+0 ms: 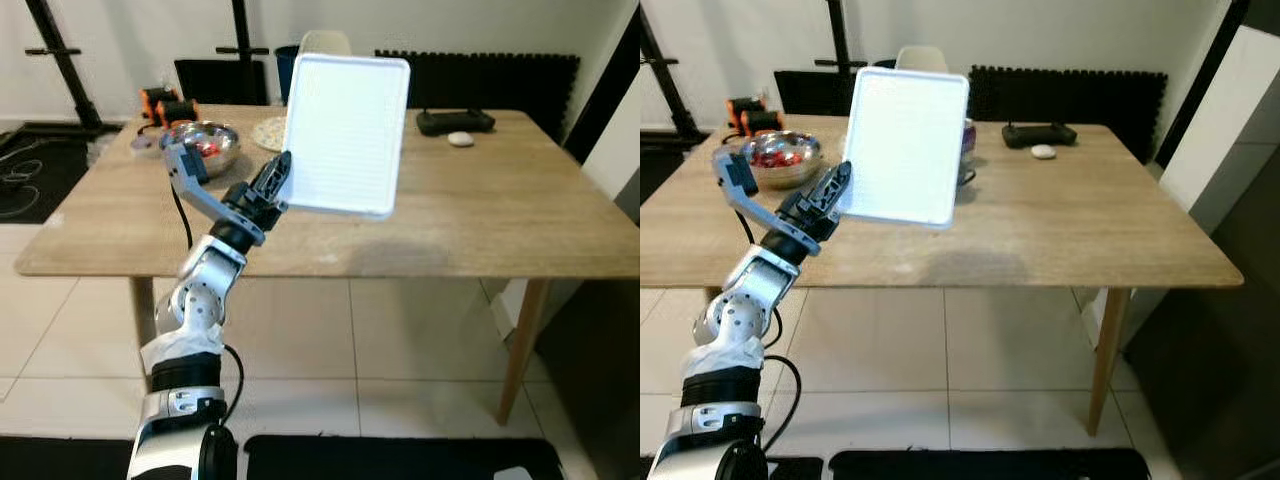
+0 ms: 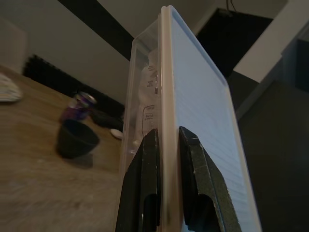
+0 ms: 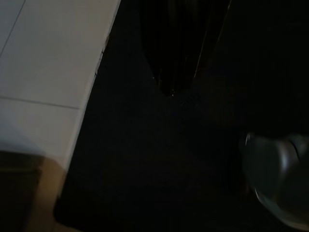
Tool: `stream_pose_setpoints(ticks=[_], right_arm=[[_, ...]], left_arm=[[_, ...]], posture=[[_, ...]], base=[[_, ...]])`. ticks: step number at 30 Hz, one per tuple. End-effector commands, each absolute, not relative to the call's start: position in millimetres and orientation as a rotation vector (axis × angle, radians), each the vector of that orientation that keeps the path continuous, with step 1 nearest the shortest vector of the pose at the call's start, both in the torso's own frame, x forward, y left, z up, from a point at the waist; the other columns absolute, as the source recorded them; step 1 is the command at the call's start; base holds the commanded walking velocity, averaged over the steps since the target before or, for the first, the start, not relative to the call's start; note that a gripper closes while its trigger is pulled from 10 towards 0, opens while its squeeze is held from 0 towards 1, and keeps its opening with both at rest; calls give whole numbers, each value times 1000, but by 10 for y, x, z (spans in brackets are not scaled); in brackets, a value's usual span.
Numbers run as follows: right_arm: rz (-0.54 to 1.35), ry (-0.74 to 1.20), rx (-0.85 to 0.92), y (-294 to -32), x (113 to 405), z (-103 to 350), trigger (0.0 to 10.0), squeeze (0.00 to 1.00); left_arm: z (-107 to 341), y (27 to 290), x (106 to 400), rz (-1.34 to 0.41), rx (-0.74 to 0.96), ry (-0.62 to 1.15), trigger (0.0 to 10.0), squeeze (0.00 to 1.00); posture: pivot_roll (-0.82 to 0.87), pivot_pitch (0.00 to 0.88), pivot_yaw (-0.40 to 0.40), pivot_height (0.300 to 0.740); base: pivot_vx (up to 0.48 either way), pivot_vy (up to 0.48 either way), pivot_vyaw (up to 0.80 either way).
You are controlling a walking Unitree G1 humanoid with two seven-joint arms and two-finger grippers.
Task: Restocking fridge
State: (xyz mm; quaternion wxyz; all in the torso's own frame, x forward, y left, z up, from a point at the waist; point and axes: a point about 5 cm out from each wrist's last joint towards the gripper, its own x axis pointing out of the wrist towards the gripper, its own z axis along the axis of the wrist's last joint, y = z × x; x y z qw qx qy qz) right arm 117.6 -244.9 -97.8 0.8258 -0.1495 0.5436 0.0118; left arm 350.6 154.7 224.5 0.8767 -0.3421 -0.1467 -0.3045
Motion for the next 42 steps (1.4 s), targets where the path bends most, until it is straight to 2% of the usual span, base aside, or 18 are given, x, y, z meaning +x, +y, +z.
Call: stream_pose_setpoints(ticks=[1,23,30,33,37,38,39,40,41,42], right_arm=[[9,1152,-310,-2470,1180,-971,10000,0],[1,1049,-320,-2469,1474,-866,10000,0],[-42,910,-268,-2525,1771,-705,10000,0],[-43,761,-152,-2525,2066,-521,10000,0],[-32,681,-81,-2517,2212,-414,10000,0],[-22,630,-29,-2509,2306,-342,10000,0],[4,494,141,-2481,2524,-151,10000,0],[4,494,141,-2481,2524,-151,10000,0],[25,426,219,-2468,2617,-55,10000,20],[51,361,294,-2454,2694,35,10000,369]], left_arm=[[2323,1542,3491,-657,-714,-347,10000,0],[2343,1488,3479,-680,-713,-351,10000,0],[2326,1467,3487,-685,-719,-343,10000,0],[2304,1437,3486,-693,-717,-335,10000,0],[2291,1417,3483,-700,-712,-327,10000,0],[2282,1405,3483,-704,-709,-321,10000,0],[2271,1381,3475,-718,-701,-317,10000,0],[2271,1381,3475,-718,-701,-317,10000,0],[2267,1371,3470,-725,-698,-317,10000,0],[2266,1365,3465,-730,-696,-317,10000,0]], posture=[[-67,13,1,740],[-63,13,1,740],[-67,13,5,740],[-69,12,8,740],[-69,11,7,740],[-70,10,8,740],[-70,9,7,740],[-70,9,7,740],[-68,9,6,740],[-68,9,5,740]], base=[[-277,0,0],[-277,0,0],[-187,0,0],[0,0,0],[0,0,0],[0,0,0],[0,0,0],[0,0,0],[0,0,0],[0,0,0]])
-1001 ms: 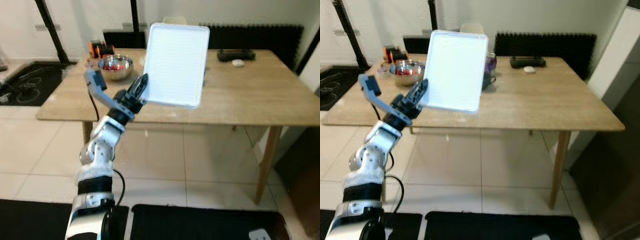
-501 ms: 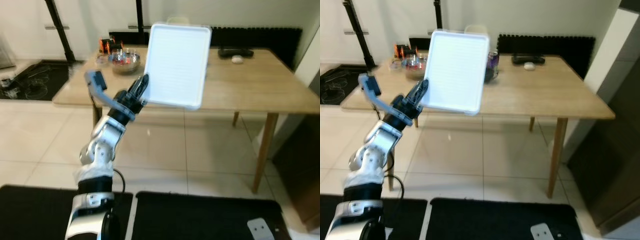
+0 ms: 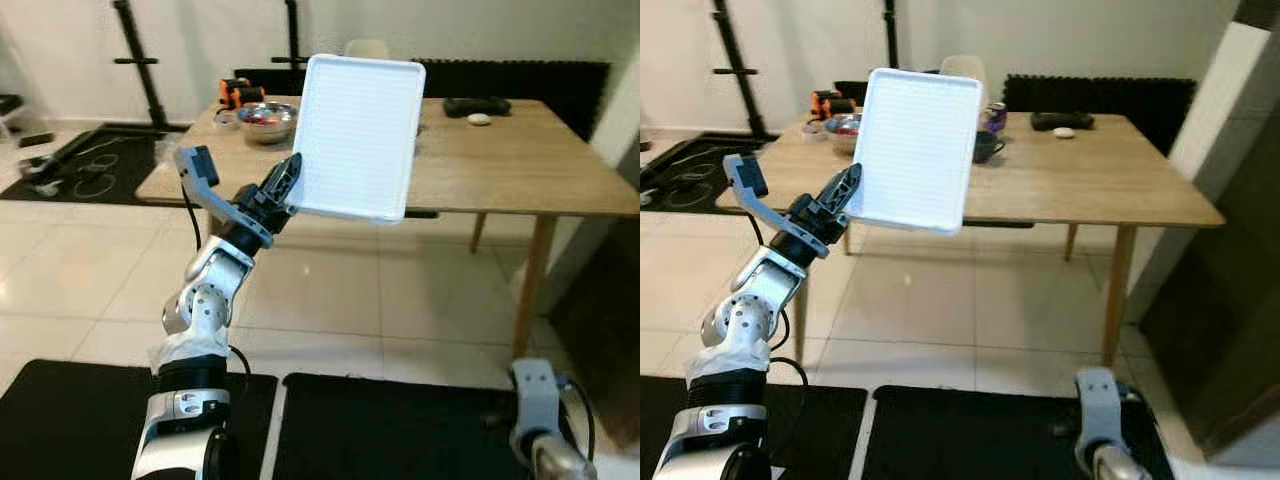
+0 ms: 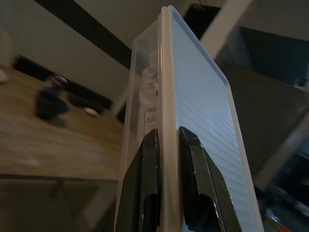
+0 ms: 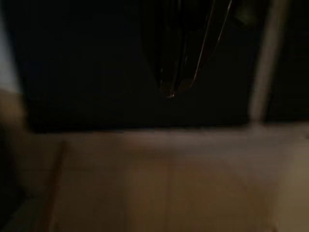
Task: Restocking fridge
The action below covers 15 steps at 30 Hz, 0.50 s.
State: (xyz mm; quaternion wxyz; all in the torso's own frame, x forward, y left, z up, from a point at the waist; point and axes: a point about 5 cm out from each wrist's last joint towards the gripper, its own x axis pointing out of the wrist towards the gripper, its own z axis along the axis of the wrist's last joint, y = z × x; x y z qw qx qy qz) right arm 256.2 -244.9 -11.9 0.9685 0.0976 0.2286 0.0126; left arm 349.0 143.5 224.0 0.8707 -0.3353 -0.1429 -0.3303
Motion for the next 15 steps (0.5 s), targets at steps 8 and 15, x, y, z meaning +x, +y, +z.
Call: stream_pose_setpoints(ticks=[8,15], right_arm=[[330,-112,648,-2376,3027,801,10000,1000],[547,-396,775,-2302,3117,1433,10000,1000]], left_arm=[[2226,1333,3423,-783,-689,-303,10000,0],[2125,1271,3386,-816,-672,-271,10000,0]], posture=[[-66,12,8,740],[-65,11,4,740]], base=[[0,0,0],[0,0,0]])
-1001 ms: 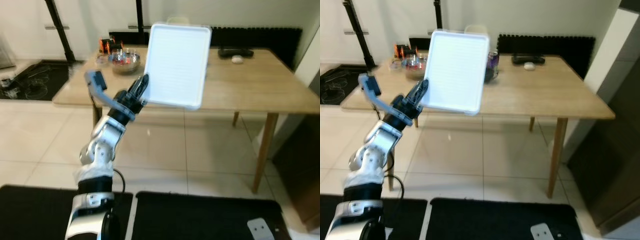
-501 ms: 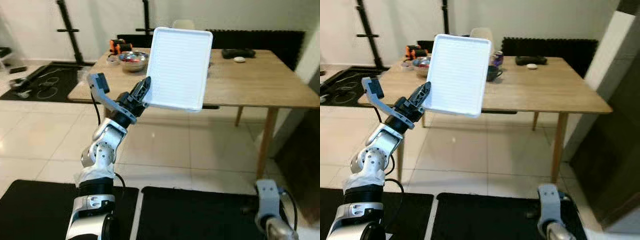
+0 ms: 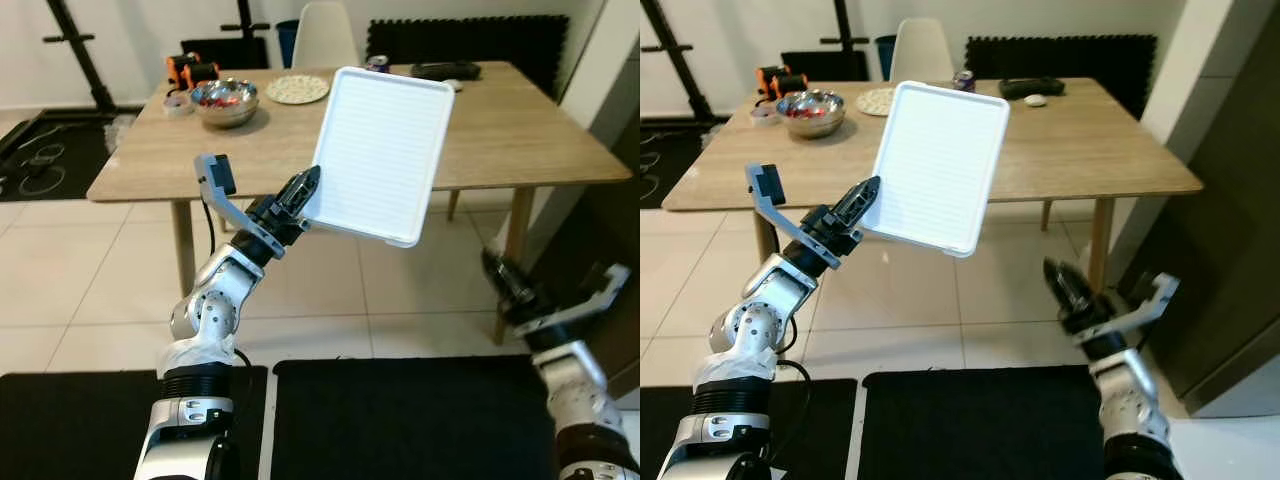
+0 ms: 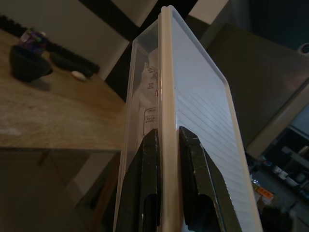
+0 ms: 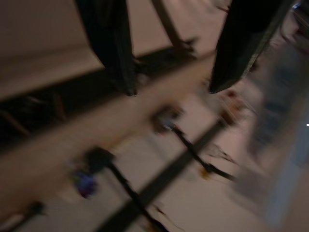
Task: Restocking fridge
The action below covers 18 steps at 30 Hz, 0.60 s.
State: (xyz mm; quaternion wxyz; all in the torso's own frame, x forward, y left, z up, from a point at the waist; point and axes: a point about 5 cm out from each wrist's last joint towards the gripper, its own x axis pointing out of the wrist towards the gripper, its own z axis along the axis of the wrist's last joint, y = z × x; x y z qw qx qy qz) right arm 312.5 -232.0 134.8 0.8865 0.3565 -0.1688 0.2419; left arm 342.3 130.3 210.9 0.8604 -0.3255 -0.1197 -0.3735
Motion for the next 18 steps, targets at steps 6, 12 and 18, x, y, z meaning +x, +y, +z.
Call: stream_pose_setpoints(ticks=[6,12,18], right_arm=[[654,-438,780,-2173,3132,1634,10000,1000],[840,-389,749,-1922,3066,1736,10000,1000],[952,-380,795,-1735,3010,1830,10000,1000]], left_arm=[[2084,1237,3371,-833,-662,-258,10000,0],[2056,1162,3339,-877,-645,-248,10000,0],[2049,1124,3301,-917,-645,-252,10000,0]], posture=[[-65,8,2,740],[-66,5,-4,740],[-70,6,-4,740]], base=[[0,0,0],[0,0,0],[0,0,0]])
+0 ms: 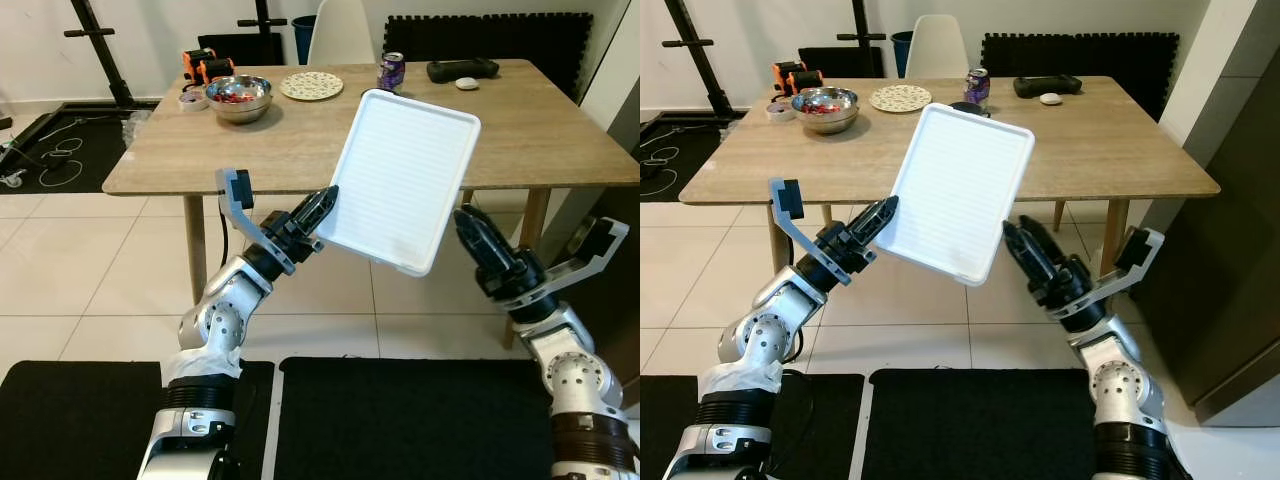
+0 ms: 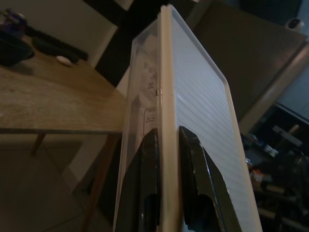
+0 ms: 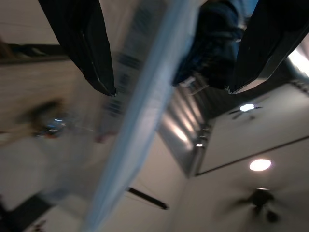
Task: Restocking fridge
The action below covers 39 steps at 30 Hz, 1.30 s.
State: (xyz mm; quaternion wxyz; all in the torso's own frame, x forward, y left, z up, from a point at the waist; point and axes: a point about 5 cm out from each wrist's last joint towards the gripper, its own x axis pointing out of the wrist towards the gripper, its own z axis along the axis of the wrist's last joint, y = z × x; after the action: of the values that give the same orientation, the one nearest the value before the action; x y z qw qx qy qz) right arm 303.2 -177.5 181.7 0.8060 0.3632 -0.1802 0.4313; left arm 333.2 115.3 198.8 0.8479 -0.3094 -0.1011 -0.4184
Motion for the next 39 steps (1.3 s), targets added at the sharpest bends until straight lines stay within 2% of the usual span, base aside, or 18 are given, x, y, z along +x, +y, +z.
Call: stream_pose_setpoints(ticks=[1,8,9,10,11,12,13,22,33,34,39], right_arm=[[956,-375,806,-1716,3013,1833,10000,1000],[924,-328,853,-1672,3082,1809,10000,1000],[922,-320,863,-1665,3088,1813,10000,882],[922,-309,858,-1650,3094,1812,10000,722],[922,-301,854,-1641,3096,1811,10000,722],[923,-293,847,-1631,3098,1807,10000,447],[911,-280,841,-1628,3106,1792,10000,0],[816,-245,846,-1740,3163,1723,10000,0],[919,-245,886,-1631,3115,1766,10000,0],[924,-252,888,-1634,3108,1780,118,0],[933,-268,891,-1651,3091,1808,0,0]], left_arm=[[2047,1121,3294,-923,-644,-252,10000,0],[2076,1115,3267,-951,-639,-268,10000,0],[2077,1113,3258,-958,-637,-269,10000,0],[2076,1112,3251,-963,-636,-270,10000,0],[2075,1110,3247,-965,-635,-270,10000,0],[2075,1109,3245,-966,-635,-270,10000,0],[2079,1110,3239,-970,-636,-274,10000,0],[2097,1115,3224,-986,-644,-287,10000,0],[2076,1029,3151,-1053,-657,-269,10000,0],[2071,1027,3146,-1056,-657,-266,10000,0],[2056,1033,3145,-1058,-657,-260,10000,0]], posture=[[-70,6,-4,740],[-63,12,-12,740],[-63,13,-12,740],[-63,13,-12,740],[-62,13,-13,740],[-61,12,-15,740],[-61,12,-15,740],[-64,12,-13,740],[-63,11,-14,740],[-58,12,-14,740],[-61,13,-11,740]], base=[[0,0,0],[0,0,0],[0,0,0],[0,0,0],[0,0,0],[0,0,0],[0,0,0],[0,0,0],[0,0,0],[0,0,0],[0,0,0]])
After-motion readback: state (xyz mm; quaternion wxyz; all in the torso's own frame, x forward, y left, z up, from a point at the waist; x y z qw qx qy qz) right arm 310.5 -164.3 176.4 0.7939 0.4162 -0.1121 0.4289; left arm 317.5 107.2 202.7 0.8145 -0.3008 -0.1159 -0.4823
